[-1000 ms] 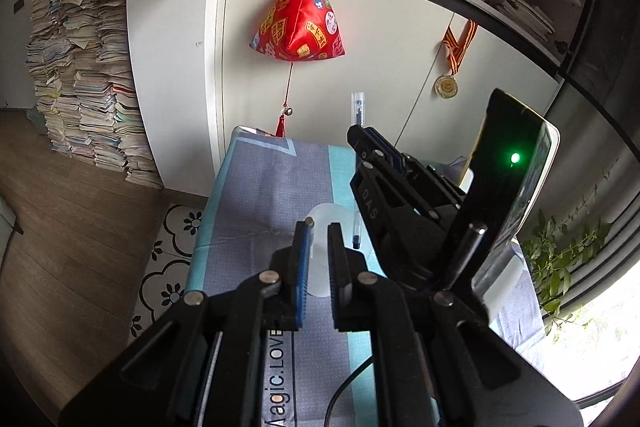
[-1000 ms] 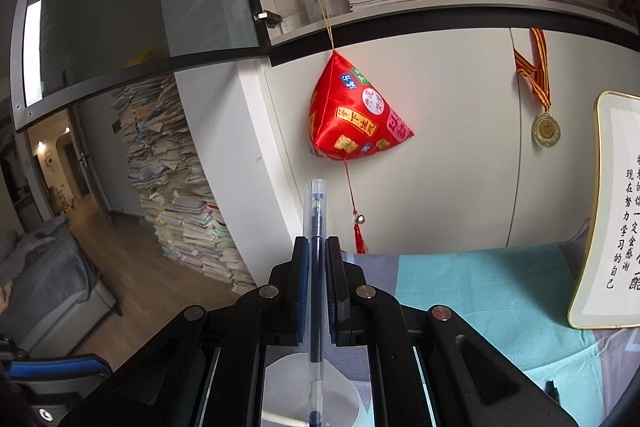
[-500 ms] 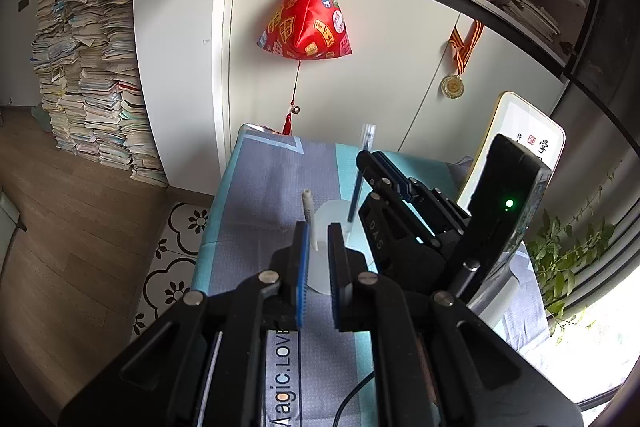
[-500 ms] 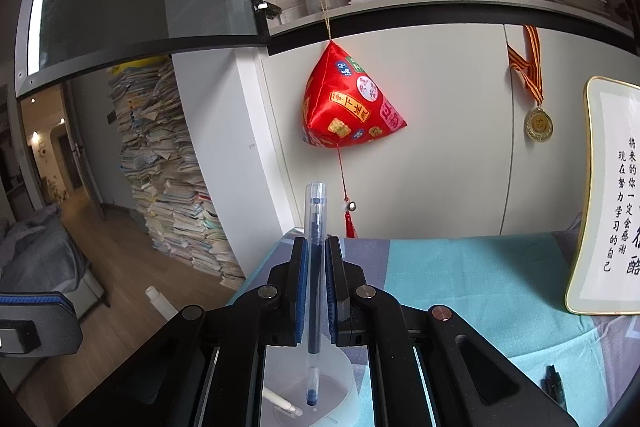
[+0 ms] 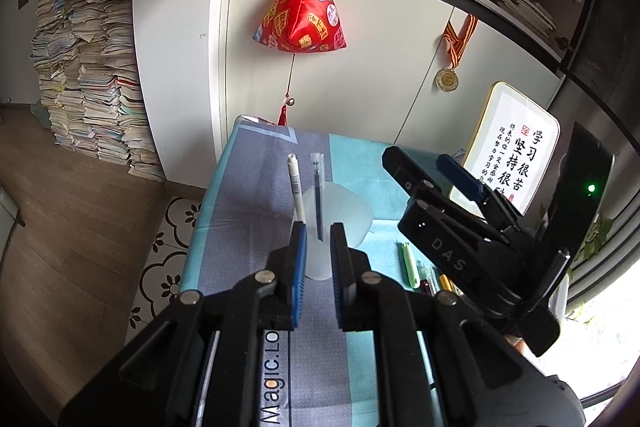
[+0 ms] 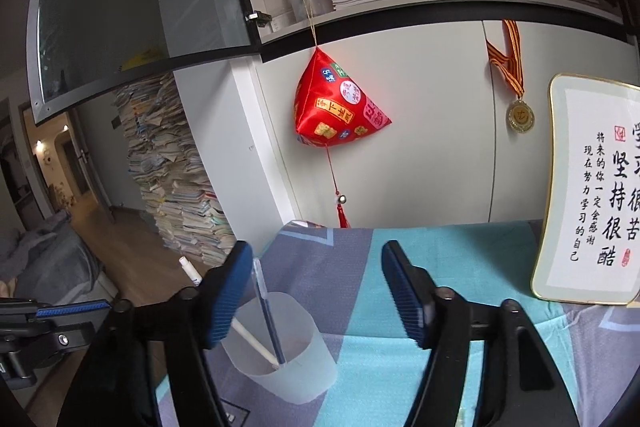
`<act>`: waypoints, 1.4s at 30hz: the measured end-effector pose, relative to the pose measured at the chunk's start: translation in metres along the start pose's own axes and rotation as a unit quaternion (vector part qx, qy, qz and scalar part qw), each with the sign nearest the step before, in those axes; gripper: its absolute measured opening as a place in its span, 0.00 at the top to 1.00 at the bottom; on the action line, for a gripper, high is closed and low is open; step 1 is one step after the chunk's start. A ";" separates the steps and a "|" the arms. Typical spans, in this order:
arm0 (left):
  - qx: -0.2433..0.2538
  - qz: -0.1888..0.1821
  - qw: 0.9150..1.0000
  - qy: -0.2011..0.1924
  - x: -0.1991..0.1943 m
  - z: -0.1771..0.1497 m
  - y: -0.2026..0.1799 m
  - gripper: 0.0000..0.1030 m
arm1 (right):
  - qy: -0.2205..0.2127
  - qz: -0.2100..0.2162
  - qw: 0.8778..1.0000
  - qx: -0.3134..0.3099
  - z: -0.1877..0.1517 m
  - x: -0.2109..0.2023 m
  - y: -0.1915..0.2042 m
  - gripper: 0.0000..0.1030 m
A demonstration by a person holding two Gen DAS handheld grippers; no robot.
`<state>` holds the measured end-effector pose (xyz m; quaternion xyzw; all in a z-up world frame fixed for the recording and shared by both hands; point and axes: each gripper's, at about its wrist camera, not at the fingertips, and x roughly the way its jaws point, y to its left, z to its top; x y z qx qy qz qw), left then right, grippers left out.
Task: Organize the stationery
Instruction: 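Lower the blue gel pen into the cup and open the right tool, then move both tools back over the remaining pens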
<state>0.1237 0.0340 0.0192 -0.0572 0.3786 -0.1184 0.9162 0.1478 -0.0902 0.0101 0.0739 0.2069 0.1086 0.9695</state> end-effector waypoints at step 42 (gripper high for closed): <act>0.064 0.019 0.992 0.109 0.054 -0.084 -0.087 0.15 | 0.266 -0.126 0.953 0.070 -0.046 -0.079 -0.142 0.01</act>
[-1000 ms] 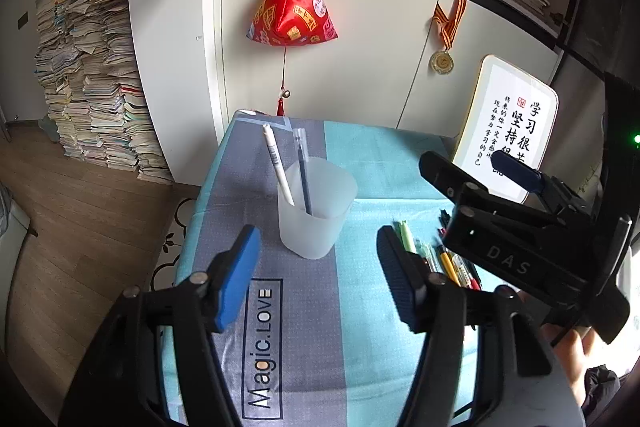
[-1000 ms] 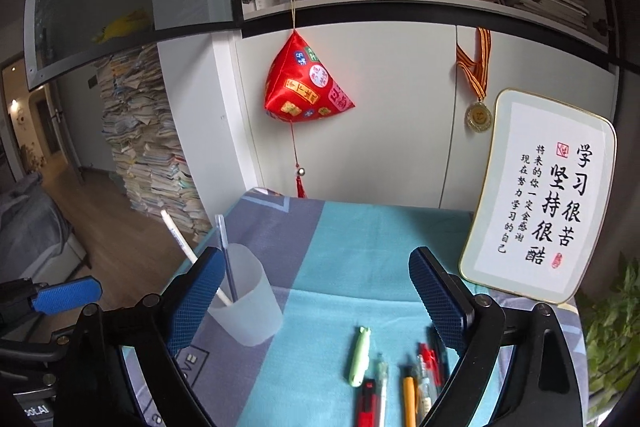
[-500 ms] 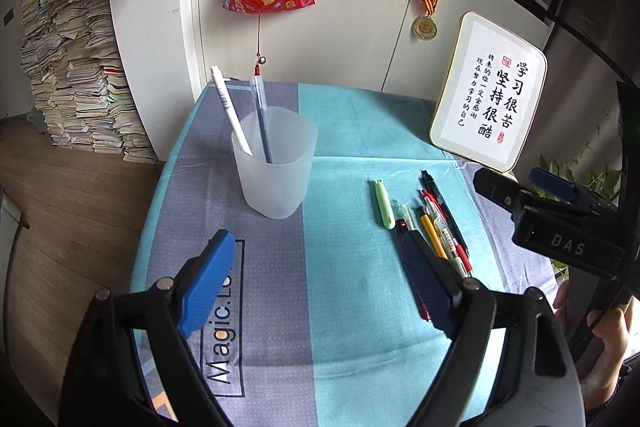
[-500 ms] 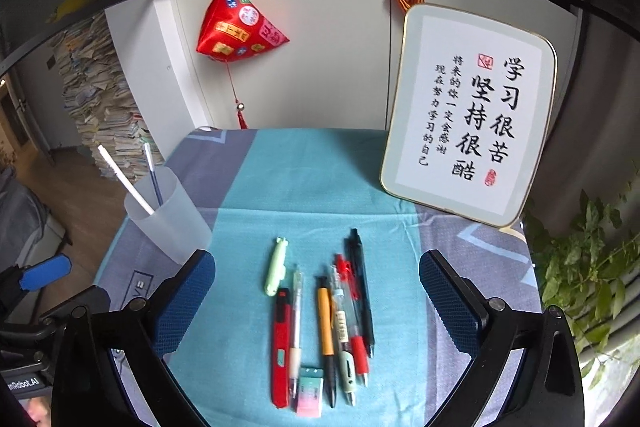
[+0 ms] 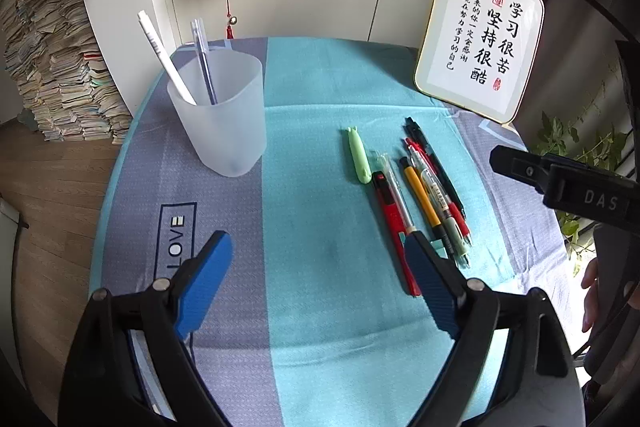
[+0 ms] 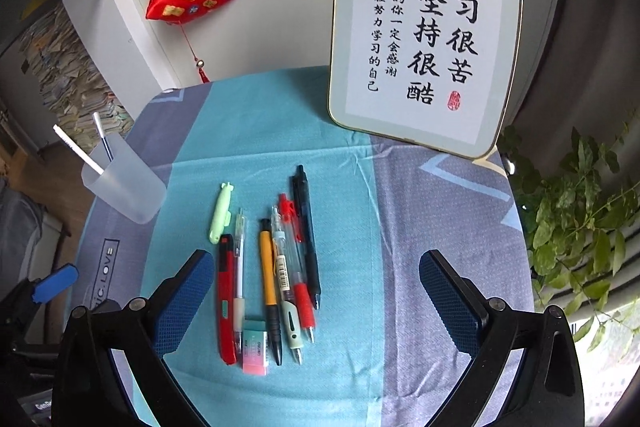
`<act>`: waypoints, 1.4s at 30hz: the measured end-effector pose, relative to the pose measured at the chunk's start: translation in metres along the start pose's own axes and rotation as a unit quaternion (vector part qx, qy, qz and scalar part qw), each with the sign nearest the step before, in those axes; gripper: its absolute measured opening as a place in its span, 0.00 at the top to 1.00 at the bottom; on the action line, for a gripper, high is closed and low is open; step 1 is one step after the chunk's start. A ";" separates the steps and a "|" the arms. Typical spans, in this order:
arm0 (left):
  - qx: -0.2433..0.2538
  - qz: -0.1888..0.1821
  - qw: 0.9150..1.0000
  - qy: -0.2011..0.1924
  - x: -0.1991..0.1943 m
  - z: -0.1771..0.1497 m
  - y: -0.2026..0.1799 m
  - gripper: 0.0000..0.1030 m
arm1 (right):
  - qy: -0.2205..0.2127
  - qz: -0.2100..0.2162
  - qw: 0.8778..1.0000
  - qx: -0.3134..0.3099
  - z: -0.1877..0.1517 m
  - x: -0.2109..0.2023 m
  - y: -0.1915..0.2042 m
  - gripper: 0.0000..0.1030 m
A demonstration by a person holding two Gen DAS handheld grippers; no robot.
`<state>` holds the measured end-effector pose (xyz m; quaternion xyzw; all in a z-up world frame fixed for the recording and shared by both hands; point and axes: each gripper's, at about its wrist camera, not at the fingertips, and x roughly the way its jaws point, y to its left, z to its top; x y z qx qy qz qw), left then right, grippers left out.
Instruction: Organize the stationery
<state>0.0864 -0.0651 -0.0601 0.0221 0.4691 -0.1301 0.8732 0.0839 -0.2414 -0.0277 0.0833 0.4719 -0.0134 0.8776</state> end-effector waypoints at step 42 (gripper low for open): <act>-0.008 -0.027 0.994 0.108 0.077 -0.003 -0.045 0.35 | 0.103 -0.070 0.992 -0.012 0.015 0.090 -0.010 0.25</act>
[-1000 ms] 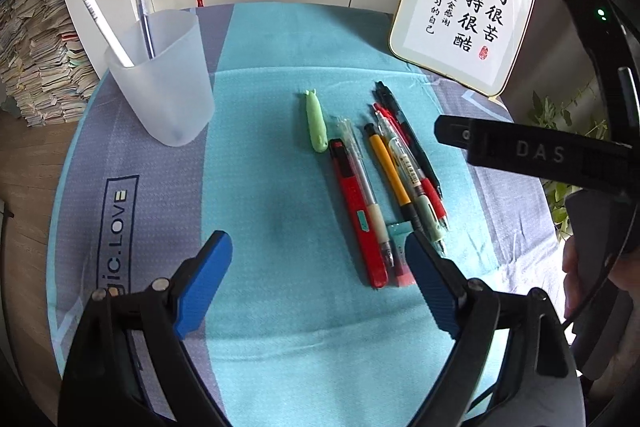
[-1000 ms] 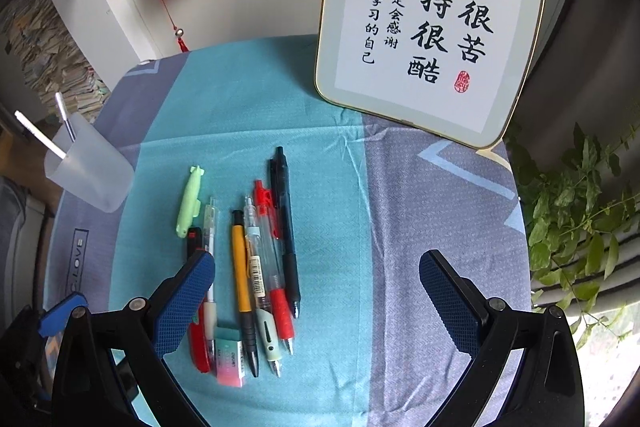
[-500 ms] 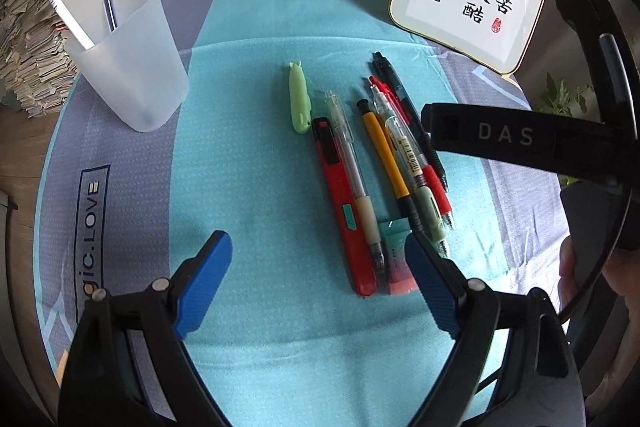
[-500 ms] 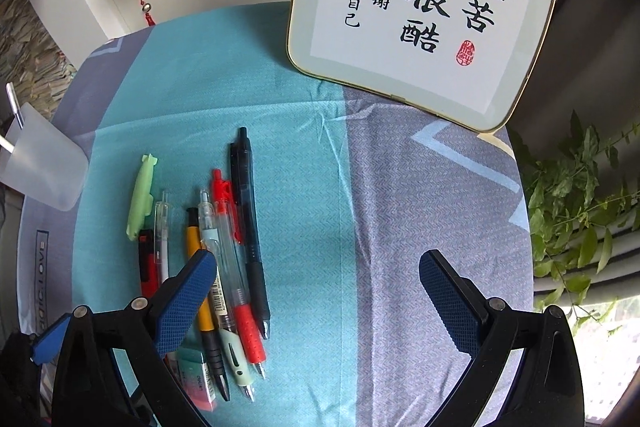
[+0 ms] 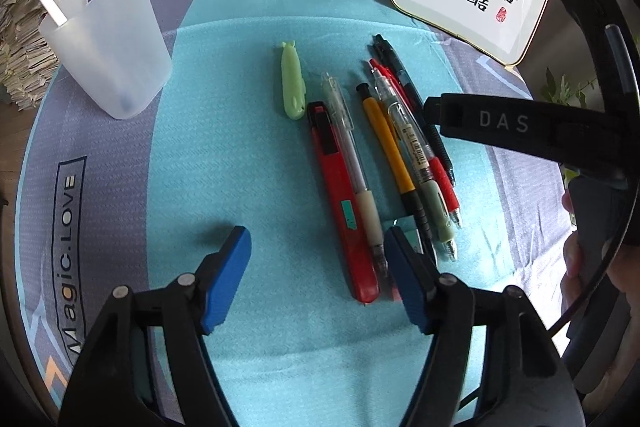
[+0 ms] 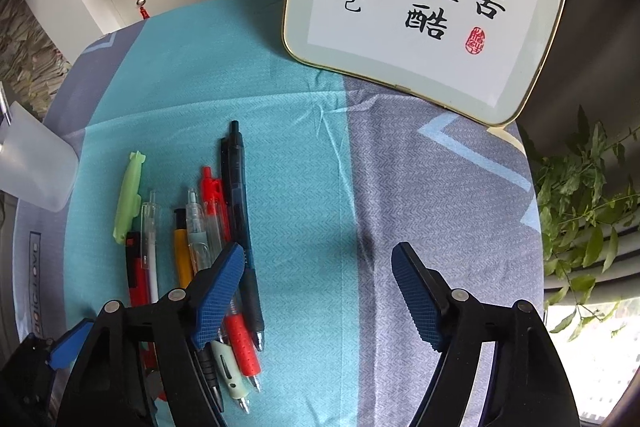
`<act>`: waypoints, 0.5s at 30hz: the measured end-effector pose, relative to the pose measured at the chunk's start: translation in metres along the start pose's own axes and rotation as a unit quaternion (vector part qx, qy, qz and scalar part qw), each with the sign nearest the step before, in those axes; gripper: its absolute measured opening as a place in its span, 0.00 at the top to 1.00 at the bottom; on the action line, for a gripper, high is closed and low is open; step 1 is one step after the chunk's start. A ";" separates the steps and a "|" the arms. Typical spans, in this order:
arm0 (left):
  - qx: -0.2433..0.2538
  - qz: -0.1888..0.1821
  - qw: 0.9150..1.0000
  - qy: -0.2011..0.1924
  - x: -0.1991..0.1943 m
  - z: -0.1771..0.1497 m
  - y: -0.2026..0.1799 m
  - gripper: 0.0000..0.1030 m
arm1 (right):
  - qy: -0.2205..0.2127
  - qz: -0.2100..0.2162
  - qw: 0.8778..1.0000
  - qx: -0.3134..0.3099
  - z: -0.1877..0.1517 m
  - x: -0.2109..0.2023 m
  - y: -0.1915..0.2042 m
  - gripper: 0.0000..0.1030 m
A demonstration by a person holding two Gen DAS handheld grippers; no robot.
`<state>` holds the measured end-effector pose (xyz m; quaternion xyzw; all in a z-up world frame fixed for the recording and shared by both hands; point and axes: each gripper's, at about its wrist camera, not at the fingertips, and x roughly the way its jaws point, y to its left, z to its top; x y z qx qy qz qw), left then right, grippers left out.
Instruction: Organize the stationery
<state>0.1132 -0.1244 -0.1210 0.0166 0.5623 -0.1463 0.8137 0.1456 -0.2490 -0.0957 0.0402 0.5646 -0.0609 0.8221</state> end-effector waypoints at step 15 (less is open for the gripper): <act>-0.013 -0.059 0.998 0.006 -0.004 0.009 -0.001 0.82 | 0.015 0.014 0.999 -0.048 0.001 0.005 0.033 0.71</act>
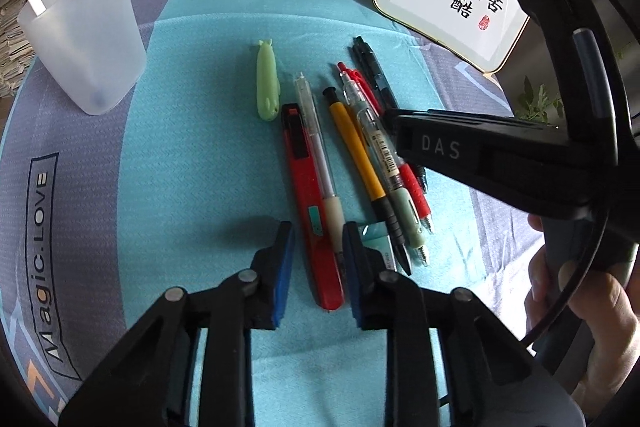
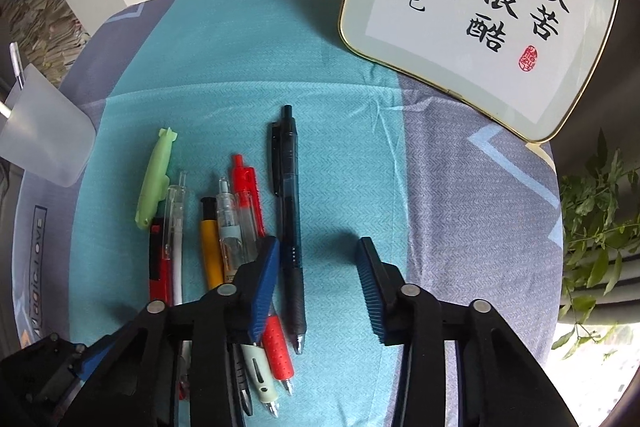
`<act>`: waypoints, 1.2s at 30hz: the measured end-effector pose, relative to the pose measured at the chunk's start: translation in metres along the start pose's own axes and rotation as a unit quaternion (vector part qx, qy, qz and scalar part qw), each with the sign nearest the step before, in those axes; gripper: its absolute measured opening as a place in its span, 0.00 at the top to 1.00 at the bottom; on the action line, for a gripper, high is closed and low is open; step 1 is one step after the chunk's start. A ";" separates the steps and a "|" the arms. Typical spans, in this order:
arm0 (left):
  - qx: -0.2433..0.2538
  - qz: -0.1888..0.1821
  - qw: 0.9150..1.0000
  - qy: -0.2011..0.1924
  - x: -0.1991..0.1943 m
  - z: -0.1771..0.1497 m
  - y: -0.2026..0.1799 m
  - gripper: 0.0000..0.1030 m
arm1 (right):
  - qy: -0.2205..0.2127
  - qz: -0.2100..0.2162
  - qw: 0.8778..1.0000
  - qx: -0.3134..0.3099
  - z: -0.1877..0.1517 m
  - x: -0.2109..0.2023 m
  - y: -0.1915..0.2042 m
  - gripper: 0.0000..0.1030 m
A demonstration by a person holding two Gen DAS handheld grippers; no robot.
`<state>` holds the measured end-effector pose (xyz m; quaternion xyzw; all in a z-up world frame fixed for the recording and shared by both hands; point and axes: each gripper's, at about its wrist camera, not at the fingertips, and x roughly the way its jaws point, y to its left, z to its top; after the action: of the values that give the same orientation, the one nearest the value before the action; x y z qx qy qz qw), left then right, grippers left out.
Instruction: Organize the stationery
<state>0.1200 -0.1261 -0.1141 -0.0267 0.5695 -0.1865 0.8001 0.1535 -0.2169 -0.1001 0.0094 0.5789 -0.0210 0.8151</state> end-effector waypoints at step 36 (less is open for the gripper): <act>0.029 0.067 0.997 -0.013 0.015 0.007 -0.009 0.40 | -0.029 0.043 0.998 0.019 -0.013 -0.028 -0.015 0.90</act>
<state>0.1280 -0.1409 -0.1226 0.0321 0.5543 -0.1487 0.8183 0.1317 -0.2304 -0.0776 0.0495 0.5534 0.0028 0.8315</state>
